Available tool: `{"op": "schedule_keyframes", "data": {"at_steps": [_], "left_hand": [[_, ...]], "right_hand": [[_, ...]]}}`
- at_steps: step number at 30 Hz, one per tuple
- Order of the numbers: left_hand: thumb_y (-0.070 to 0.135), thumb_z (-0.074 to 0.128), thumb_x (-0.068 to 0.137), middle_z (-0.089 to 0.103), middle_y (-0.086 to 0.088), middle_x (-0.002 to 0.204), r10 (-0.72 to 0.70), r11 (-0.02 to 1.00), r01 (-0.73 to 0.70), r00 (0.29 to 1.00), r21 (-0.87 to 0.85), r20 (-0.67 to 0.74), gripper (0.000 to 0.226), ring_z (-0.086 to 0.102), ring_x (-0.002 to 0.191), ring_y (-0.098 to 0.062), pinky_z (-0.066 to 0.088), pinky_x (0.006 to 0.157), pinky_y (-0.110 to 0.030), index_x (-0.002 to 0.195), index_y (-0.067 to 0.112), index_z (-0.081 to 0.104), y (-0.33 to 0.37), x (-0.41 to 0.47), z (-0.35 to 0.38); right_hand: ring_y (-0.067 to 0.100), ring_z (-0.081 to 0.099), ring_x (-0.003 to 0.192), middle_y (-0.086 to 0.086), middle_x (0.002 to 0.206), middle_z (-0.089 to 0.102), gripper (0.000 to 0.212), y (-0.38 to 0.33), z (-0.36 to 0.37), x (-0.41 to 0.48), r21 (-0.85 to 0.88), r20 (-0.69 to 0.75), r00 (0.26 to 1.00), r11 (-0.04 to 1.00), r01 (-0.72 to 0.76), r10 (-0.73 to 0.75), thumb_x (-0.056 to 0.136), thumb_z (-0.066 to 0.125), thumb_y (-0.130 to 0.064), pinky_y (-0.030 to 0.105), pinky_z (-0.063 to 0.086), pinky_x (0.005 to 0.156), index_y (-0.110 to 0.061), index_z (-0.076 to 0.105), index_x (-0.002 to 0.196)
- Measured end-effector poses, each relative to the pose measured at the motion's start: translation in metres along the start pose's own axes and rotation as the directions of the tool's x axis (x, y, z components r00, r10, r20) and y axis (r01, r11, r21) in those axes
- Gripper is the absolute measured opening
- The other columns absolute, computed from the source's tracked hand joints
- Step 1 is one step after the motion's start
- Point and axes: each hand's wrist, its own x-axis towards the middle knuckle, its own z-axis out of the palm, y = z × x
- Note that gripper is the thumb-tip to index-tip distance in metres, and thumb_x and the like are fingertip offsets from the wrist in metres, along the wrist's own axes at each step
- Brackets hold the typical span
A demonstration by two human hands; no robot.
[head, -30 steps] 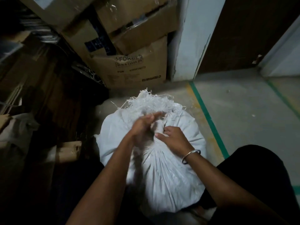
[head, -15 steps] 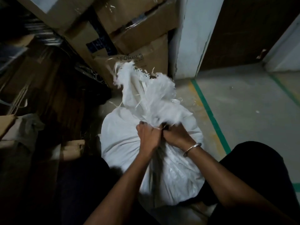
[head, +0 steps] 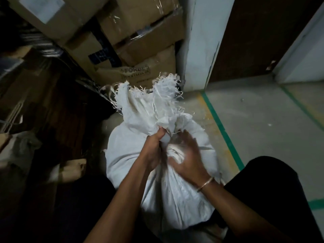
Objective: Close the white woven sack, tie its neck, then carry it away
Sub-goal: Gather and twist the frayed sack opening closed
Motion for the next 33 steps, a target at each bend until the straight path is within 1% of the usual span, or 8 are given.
{"op": "schedule_keyframes", "data": {"at_steps": [2, 5, 10, 17, 23, 26, 29, 33], "left_hand": [[0.021, 0.053, 0.102, 0.066, -0.017, 0.114, 0.022, 1.000, -0.022, 1.000, 0.003, -0.008, 0.028, 0.066, 0.096, -0.026, 0.051, 0.088, -0.033, 0.117, 0.003, 0.067, -0.006, -0.004, 0.004], [0.015, 0.059, 0.094, 0.071, -0.006, 0.092, 0.061, 0.990, -0.058, 0.998, 0.128, -0.015, 0.016, 0.065, 0.076, -0.012, 0.051, 0.067, -0.019, 0.104, 0.007, 0.069, -0.006, -0.008, 0.004], [0.067, 0.085, 0.064, 0.073, 0.005, 0.122, 0.145, 0.918, -0.059, 0.971, 0.393, -0.191, 0.081, 0.064, 0.120, -0.019, 0.044, 0.113, -0.042, 0.128, 0.022, 0.066, -0.011, 0.031, -0.034], [0.045, 0.077, 0.061, 0.076, 0.004, 0.099, 0.282, 0.781, 0.011, 0.886, 0.625, -0.368, 0.047, 0.070, 0.097, -0.015, 0.056, 0.089, -0.034, 0.099, 0.018, 0.077, 0.002, -0.043, -0.034], [0.054, 0.076, 0.080, 0.045, 0.003, 0.044, 0.305, 0.729, -0.013, 0.901, 0.684, -0.308, 0.057, 0.043, 0.047, -0.015, 0.038, 0.050, -0.028, 0.050, 0.013, 0.049, -0.032, -0.028, -0.022], [0.036, 0.084, 0.077, 0.073, -0.003, 0.067, -0.041, 0.839, 0.234, 0.928, 0.491, -0.371, 0.030, 0.066, 0.062, -0.015, 0.057, 0.060, -0.025, 0.069, 0.010, 0.071, -0.041, -0.020, -0.036], [0.049, 0.080, 0.071, 0.079, -0.011, 0.087, 0.061, 0.796, 0.216, 0.901, 0.566, -0.429, 0.048, 0.075, 0.084, -0.020, 0.062, 0.082, -0.039, 0.082, 0.003, 0.077, -0.027, -0.001, -0.045], [0.039, 0.064, 0.080, 0.077, -0.009, 0.093, 0.071, 0.782, 0.194, 0.916, 0.592, -0.394, 0.032, 0.068, 0.084, -0.017, 0.056, 0.076, -0.029, 0.084, 0.009, 0.073, -0.006, 0.016, -0.053]], "right_hand": [[0.024, 0.024, 0.152, 0.003, 0.159, 0.036, 0.094, 0.006, 0.020, -0.001, -0.168, 0.167, 0.986, 0.986, 0.004, 0.024, 0.070, 0.062, -0.046, 0.056, 0.017, 0.121, -0.023, 0.030, 0.155], [0.020, 0.043, 0.144, -0.002, 0.150, 0.052, 0.075, 0.011, 0.046, 0.017, -0.052, 0.164, 0.986, 0.998, -0.019, 0.027, 0.074, 0.055, -0.052, 0.055, 0.031, 0.117, -0.031, 0.048, 0.145], [0.021, 0.071, 0.106, 0.005, 0.106, 0.077, 0.040, -0.015, 0.049, 0.033, 0.137, -0.116, 0.987, 0.986, -0.093, 0.109, 0.073, 0.070, -0.037, 0.041, 0.050, 0.103, -0.018, 0.076, 0.108], [0.040, 0.068, 0.100, 0.017, 0.095, 0.075, 0.042, -0.013, 0.055, 0.041, -0.148, -0.058, 0.831, 0.818, -0.555, 0.553, 0.063, 0.071, -0.040, 0.041, 0.055, 0.080, -0.008, 0.073, 0.090], [0.042, 0.067, 0.087, 0.018, 0.087, 0.072, 0.048, -0.001, 0.050, 0.019, -0.348, 0.028, 0.952, 0.895, -0.278, 0.306, 0.086, 0.035, -0.039, 0.042, 0.052, 0.077, -0.008, 0.071, 0.083], [0.034, 0.061, 0.098, 0.010, 0.090, 0.070, 0.043, 0.011, 0.049, 0.002, -0.588, 0.179, 0.940, 0.798, -0.135, 0.291, 0.077, 0.043, -0.044, 0.039, 0.047, 0.083, -0.014, 0.072, 0.087], [0.035, 0.045, 0.123, 0.012, 0.125, 0.059, 0.062, -0.007, 0.050, 0.015, -0.505, 0.306, 0.901, 0.855, -0.120, 0.308, 0.071, 0.053, -0.050, 0.044, 0.040, 0.101, -0.018, 0.053, 0.124], [0.019, 0.001, 0.156, 0.004, 0.169, -0.002, 0.087, -0.029, 0.045, 0.017, -0.370, 0.484, 0.861, 0.928, 0.039, 0.157, 0.089, 0.053, -0.026, 0.064, 0.005, 0.120, -0.014, 0.004, 0.159]]}}
